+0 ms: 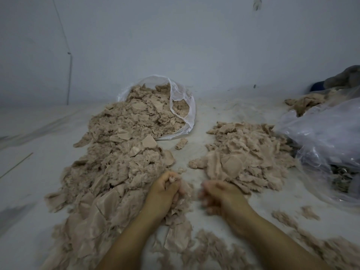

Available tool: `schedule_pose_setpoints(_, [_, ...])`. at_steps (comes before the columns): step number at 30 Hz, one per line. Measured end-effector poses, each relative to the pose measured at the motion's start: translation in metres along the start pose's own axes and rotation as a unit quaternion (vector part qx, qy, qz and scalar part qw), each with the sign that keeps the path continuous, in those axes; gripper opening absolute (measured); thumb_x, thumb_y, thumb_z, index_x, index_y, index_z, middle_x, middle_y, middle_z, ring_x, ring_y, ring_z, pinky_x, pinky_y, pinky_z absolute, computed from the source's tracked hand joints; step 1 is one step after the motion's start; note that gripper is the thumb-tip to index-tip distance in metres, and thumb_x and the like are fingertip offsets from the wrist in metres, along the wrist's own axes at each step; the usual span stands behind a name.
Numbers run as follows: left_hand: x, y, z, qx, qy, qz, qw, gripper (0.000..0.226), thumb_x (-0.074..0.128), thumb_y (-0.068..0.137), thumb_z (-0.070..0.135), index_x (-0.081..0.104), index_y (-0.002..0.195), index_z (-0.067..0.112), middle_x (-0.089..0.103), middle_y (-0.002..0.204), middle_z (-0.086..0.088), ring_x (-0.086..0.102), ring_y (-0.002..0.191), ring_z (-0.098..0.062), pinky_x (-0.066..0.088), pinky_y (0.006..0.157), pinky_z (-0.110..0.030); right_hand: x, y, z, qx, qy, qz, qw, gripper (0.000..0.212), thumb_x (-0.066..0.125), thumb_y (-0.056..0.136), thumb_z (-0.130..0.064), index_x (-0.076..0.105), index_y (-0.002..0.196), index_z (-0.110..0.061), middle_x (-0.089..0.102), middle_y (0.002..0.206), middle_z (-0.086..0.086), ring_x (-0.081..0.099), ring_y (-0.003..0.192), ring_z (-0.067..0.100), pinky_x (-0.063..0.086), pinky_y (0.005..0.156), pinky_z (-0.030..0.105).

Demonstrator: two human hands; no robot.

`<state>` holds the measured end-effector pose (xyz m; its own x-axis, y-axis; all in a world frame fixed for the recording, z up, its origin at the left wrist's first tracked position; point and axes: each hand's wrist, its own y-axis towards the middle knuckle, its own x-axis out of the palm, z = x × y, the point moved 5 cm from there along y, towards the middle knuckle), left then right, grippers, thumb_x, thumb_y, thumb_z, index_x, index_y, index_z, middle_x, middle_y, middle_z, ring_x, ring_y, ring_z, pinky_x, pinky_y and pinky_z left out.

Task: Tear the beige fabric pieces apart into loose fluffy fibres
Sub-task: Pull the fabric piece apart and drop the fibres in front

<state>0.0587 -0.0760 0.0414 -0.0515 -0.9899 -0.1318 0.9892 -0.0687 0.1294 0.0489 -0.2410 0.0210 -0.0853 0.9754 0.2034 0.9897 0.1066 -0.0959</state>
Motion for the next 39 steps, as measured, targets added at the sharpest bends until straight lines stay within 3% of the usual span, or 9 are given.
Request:
schedule_pose_setpoints(3, [0.000,0.000,0.001,-0.013,-0.004,-0.005,1.000,0.027,0.036,0.097,-0.002,0.059,0.092,0.011,0.056,0.054,0.001,0.041,0.039,-0.006,0.034,0.038,-0.017,0.026,-0.008,0.007,-0.062,-0.416,-0.108,0.901,0.039,0.072,0.068,-0.061,0.067,0.087,-0.027,0.064,0.085,-0.011,0.056,0.069,-0.001,0.043,0.063,0.015])
schedule_pose_setpoints(6, [0.000,0.000,0.001,-0.013,0.027,-0.026,0.999,0.032,0.038,0.095,-0.003,0.062,0.076,0.009,0.060,0.063,-0.005,0.048,0.049,-0.008,0.040,0.047,-0.018,0.043,-0.008,0.009,-0.121,-0.576,-0.157,0.793,0.031,0.069,0.074,-0.058,0.049,0.078,-0.034,0.045,0.087,-0.014,0.045,0.074,0.002,0.036,0.066,0.023])
schedule_pose_setpoints(10, [0.007,-0.005,0.003,0.036,0.091,-0.126,0.987,0.011,0.068,0.086,0.024,0.066,0.091,0.015,0.066,0.082,0.000,0.061,0.073,-0.009,0.047,0.065,-0.019,0.024,-0.008,-0.004,-0.120,-0.367,-0.101,0.917,0.020,0.068,0.087,-0.027,0.052,0.074,-0.025,0.053,0.069,-0.010,0.047,0.061,0.004,0.037,0.058,0.020])
schedule_pose_setpoints(13, [0.014,-0.007,0.001,0.029,0.114,-0.139,0.983,0.013,0.069,0.085,0.021,0.063,0.082,0.011,0.059,0.062,0.007,0.053,0.053,-0.002,0.042,0.051,-0.014,0.007,-0.004,-0.004,-0.068,-0.165,-0.042,0.983,0.010,0.066,0.088,-0.014,0.058,0.085,-0.008,0.058,0.056,0.001,0.054,0.050,0.012,0.045,0.049,0.024])
schedule_pose_setpoints(23, [0.015,-0.010,-0.002,-0.011,-0.001,-0.144,0.990,0.030,0.071,0.078,0.029,0.063,0.100,0.011,0.067,0.092,-0.012,0.064,0.086,-0.020,0.052,0.080,-0.031,0.021,-0.007,0.002,-0.072,-0.128,-0.083,0.986,0.014,0.075,0.081,-0.013,0.061,0.076,-0.012,0.054,0.057,0.000,0.050,0.047,0.010,0.044,0.047,0.023])
schedule_pose_setpoints(25, [0.014,-0.007,0.000,0.004,-0.003,-0.104,0.995,0.007,0.061,0.088,0.014,0.063,0.083,0.010,0.063,0.085,-0.016,0.058,0.080,-0.024,0.049,0.075,-0.035,0.019,-0.006,0.002,-0.064,-0.100,-0.057,0.991,0.023,0.077,0.077,-0.008,0.055,0.082,-0.009,0.054,0.060,0.001,0.053,0.048,0.012,0.048,0.049,0.025])
schedule_pose_setpoints(28, [0.010,-0.004,-0.003,-0.014,-0.041,-0.079,0.996,0.025,0.052,0.094,0.010,0.060,0.072,0.017,0.058,0.073,-0.009,0.052,0.070,-0.022,0.045,0.064,-0.030,0.013,-0.004,0.000,-0.050,-0.052,-0.033,0.997,0.031,0.077,0.076,-0.002,0.053,0.093,-0.010,0.056,0.060,0.000,0.051,0.049,0.012,0.045,0.048,0.024])
schedule_pose_setpoints(36, [0.016,-0.006,-0.011,-0.044,-0.065,-0.118,0.990,0.029,0.059,0.088,0.040,0.056,0.091,0.011,0.061,0.085,-0.010,0.058,0.079,-0.022,0.048,0.074,-0.037,0.014,-0.007,-0.004,-0.070,-0.055,-0.042,0.995,0.025,0.069,0.083,-0.005,0.056,0.104,-0.011,0.060,0.061,0.000,0.057,0.058,0.014,0.045,0.056,0.024])
schedule_pose_setpoints(39, [0.017,-0.006,-0.006,-0.008,-0.001,-0.112,0.994,0.009,0.064,0.086,0.032,0.063,0.083,0.023,0.063,0.071,0.001,0.058,0.064,-0.014,0.048,0.057,-0.024,0.017,-0.008,-0.008,-0.094,-0.076,-0.036,0.992,0.025,0.071,0.082,-0.008,0.056,0.101,-0.012,0.064,0.065,-0.001,0.059,0.058,0.011,0.047,0.055,0.021])
